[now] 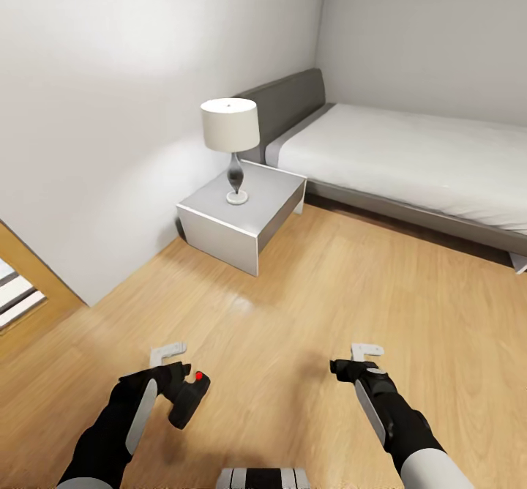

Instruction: Attach the digital camera to the camera tripod in the bedroom.

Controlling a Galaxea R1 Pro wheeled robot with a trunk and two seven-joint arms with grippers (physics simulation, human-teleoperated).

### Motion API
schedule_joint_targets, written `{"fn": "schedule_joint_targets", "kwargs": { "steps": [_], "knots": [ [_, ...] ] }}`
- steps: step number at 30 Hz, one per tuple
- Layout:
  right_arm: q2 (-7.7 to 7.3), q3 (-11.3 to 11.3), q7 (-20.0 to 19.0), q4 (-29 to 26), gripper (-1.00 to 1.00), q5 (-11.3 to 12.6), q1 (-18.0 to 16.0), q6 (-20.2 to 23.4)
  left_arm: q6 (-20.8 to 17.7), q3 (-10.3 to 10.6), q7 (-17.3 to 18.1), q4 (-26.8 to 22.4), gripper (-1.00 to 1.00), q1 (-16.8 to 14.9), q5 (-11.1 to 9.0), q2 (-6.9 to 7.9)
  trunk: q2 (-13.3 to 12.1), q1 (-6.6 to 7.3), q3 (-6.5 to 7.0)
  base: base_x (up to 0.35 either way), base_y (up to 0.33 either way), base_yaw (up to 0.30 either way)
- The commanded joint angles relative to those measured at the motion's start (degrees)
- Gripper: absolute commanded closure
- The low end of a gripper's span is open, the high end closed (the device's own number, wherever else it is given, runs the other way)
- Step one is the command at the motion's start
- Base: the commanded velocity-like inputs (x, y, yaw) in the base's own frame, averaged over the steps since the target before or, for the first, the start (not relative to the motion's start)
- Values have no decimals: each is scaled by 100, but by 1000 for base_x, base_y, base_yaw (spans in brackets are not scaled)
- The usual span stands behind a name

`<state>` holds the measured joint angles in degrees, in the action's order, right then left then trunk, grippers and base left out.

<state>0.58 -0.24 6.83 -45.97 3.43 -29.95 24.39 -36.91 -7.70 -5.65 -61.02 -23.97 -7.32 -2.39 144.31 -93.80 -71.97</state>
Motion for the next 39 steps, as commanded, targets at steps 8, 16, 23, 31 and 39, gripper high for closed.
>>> {"fn": "schedule_joint_targets", "kwargs": {
  "steps": [8, 16, 23, 31, 39],
  "knots": [
    [-38, 41, 29, -9, -100, 35, -2, 22, -317, 35, -59, -20, -100, -2, -49, 169, 13, -19, -183, 0, 0, 0],
    [-33, 43, 38, -6, -100, 35, -1, 15, -341, 40, -64, -16, -100, -2, -30, 302, 24, -40, -360, 0, 0, 0],
    [-49, 55, 46, -1, -100, 41, -2, 14, -364, 41, -67, -12, -100, -2, 112, 467, 33, -58, -515, 0, 0, 0],
    [-57, 59, 47, 0, -100, 38, -2, 13, -364, 49, -68, 151, -100, -2, 494, 704, 44, -78, -692, 0, 0, 0],
    [-58, 59, 47, 0, -100, 43, -2, 6, -329, 55, -51, 551, -100, -2, 718, 753, 54, -99, -869, 0, 0, 0]
  ]
}}
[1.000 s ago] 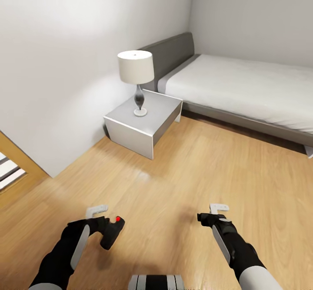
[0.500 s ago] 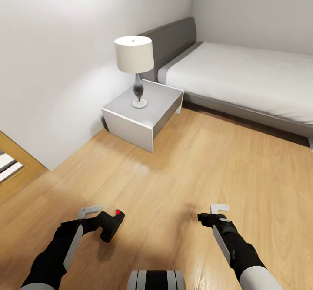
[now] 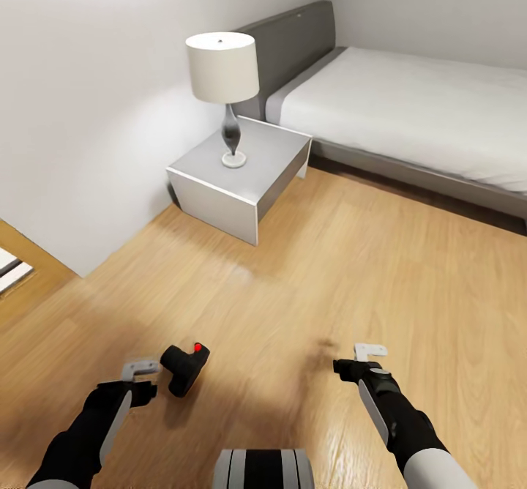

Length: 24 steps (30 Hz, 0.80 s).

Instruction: Attach the digital camera to the camera tripod in the bedroom.

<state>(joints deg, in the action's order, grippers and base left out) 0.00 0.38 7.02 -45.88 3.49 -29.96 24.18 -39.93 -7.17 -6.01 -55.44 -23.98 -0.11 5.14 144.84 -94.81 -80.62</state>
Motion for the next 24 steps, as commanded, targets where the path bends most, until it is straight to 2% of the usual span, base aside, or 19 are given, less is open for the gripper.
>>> {"fn": "schedule_joint_targets", "kwargs": {
  "steps": [1, 11, 12, 14, 16, 17, 24],
  "knots": [
    [0, -3, 28, -9, -100, 37, -1, 26, -15, 8, -8, 80, -100, -1, 52, 2, 3, -1, -27, 0, 0, 0],
    [-4, -3, 28, -9, -100, 38, 0, 25, 37, 169, 38, 569, -100, -1, 638, 0, 17, -27, -248, 0, 0, 0],
    [-7, -3, 28, -9, -100, 38, -1, 25, 79, 231, 60, 764, -100, -1, 789, 4, 18, -30, -270, 0, 0, 0],
    [-8, -3, 28, -9, -100, 38, -1, 25, 141, 251, 68, 846, -100, -1, 830, 6, 21, -35, -315, 0, 0, 0],
    [-9, -3, 25, -9, -100, 38, -1, 25, 496, 343, 79, 1042, -100, -1, 887, 5, 23, -40, -359, 0, 0, 0],
    [-9, -3, 24, -9, -100, 38, -1, 25, 554, 368, 80, 1074, -100, -1, 892, 5, 25, -42, -381, 0, 0, 0],
    [-11, -3, 20, -12, -100, 35, -1, 25, 767, 543, 82, 1214, -100, -1, 901, 4, 34, -61, -536, 0, 0, 0]
  ]
}}
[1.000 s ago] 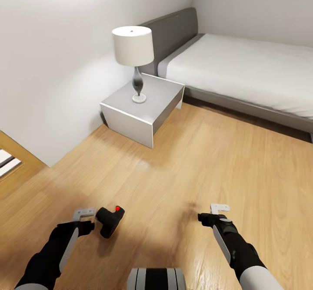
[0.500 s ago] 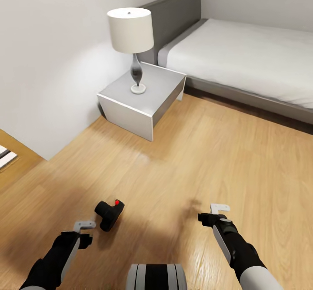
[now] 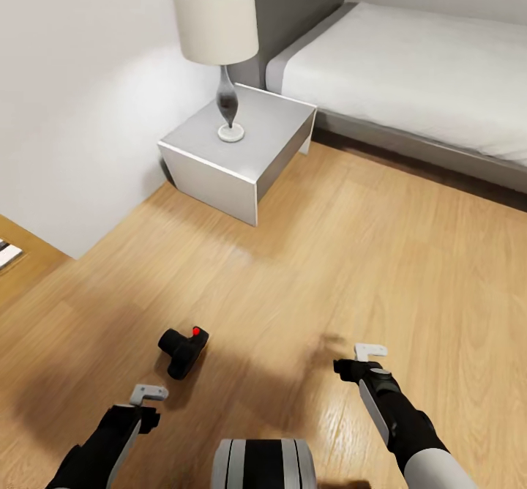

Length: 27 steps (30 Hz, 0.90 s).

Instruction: Attach the digital camera to the camera tripod in the bedroom.

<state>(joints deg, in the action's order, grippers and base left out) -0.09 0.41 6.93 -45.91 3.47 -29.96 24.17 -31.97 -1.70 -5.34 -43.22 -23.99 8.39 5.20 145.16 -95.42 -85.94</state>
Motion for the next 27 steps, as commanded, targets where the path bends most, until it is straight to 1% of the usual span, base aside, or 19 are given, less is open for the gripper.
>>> {"fn": "schedule_joint_targets", "kwargs": {
  "steps": [1, 6, 9, 10, 11, 15, 19, 24, 27],
  "knots": [
    [-1, -6, 27, -10, -100, 36, -1, 27, -16, 8, 14, 0, -100, -1, 52, -2, 3, -1, -26, 0, 0, 0],
    [-6, -12, 19, -64, -100, 31, -1, 29, 20, 41, 11, -7, -100, -1, 50, -2, 10, -14, -137, 0, 0, 0],
    [-11, -50, 16, -208, -100, 21, -1, 47, 30, 45, 8, -27, -100, -1, 49, -2, 14, -22, -204, 0, 0, 0],
    [-10, -62, 17, -293, -100, 17, -1, 61, 32, 47, 8, -34, -100, -1, 49, -2, 15, -25, -226, 0, 0, 0],
    [-8, -75, 18, -526, -100, 13, 0, 85, 39, 47, 7, -47, -100, -1, 49, -5, 16, -27, -248, 0, 0, 0],
    [5, -73, 22, -1103, -100, 16, 5, 114, 46, 47, 7, -75, -100, -1, 49, -13, 22, -37, -337, 0, 0, 0],
    [27, -5, 48, -1668, -100, 77, 5, 149, 49, 44, 6, -102, -100, -1, 44, -23, 27, -48, -425, 0, 0, 0],
    [60, 146, 141, -2006, -100, 104, 1, 167, 50, 25, 17, -229, -100, -1, 15, -26, 34, -61, -536, 0, 0, 0],
    [84, 262, 248, -2207, -100, 76, 1, 140, 55, 12, 31, -421, -100, -1, -4, -27, 38, -68, -602, 0, 0, 0]
  ]
}}
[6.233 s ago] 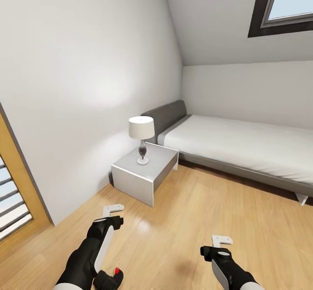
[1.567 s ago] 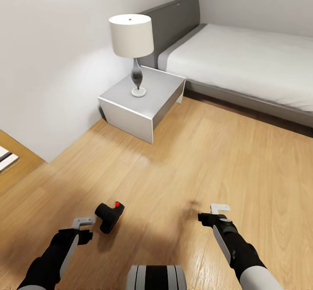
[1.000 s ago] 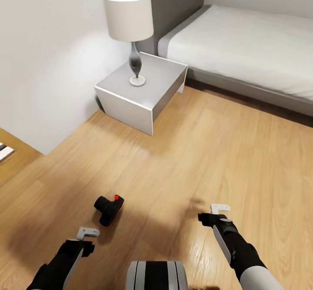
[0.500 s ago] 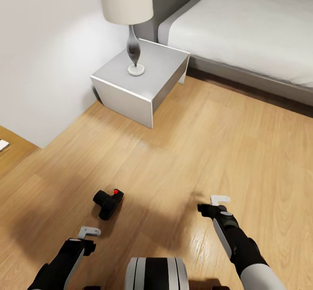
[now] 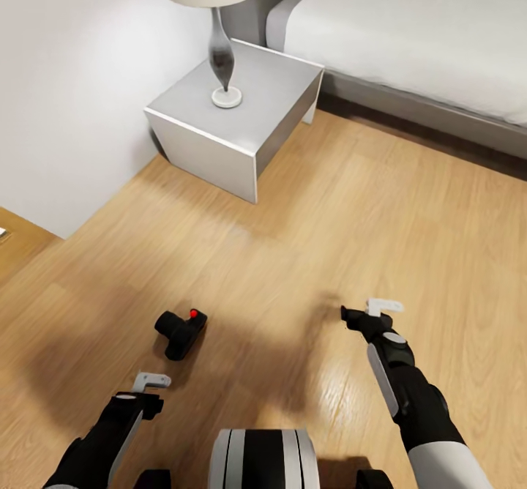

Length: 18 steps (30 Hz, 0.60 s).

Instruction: Attach the digital camera to the camera tripod in the bedroom.

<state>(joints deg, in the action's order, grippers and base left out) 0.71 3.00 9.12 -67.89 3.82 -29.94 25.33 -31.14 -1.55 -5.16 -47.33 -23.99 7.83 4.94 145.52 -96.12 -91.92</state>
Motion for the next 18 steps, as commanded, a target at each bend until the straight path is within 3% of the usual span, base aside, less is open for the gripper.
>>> {"fn": "schedule_joint_targets", "kwargs": {
  "steps": [1, 12, 18],
  "knots": [
    [3, 39, 86, -188, -100, 26, 2, 43, -32, -9, 17, -197, -100, 0, 34, -9, 3, -1, -26, 0, 0, 0],
    [-33, 49, 113, -243, -100, -13, 5, 442, -41, -42, 3, -434, -100, 0, 9, -27, 18, -30, -270, 0, 0, 0],
    [-66, 46, 94, -230, -100, 0, 6, 530, -51, -45, 1, -576, -100, 0, -115, -28, 26, -45, -403, 0, 0, 0]
  ]
}}
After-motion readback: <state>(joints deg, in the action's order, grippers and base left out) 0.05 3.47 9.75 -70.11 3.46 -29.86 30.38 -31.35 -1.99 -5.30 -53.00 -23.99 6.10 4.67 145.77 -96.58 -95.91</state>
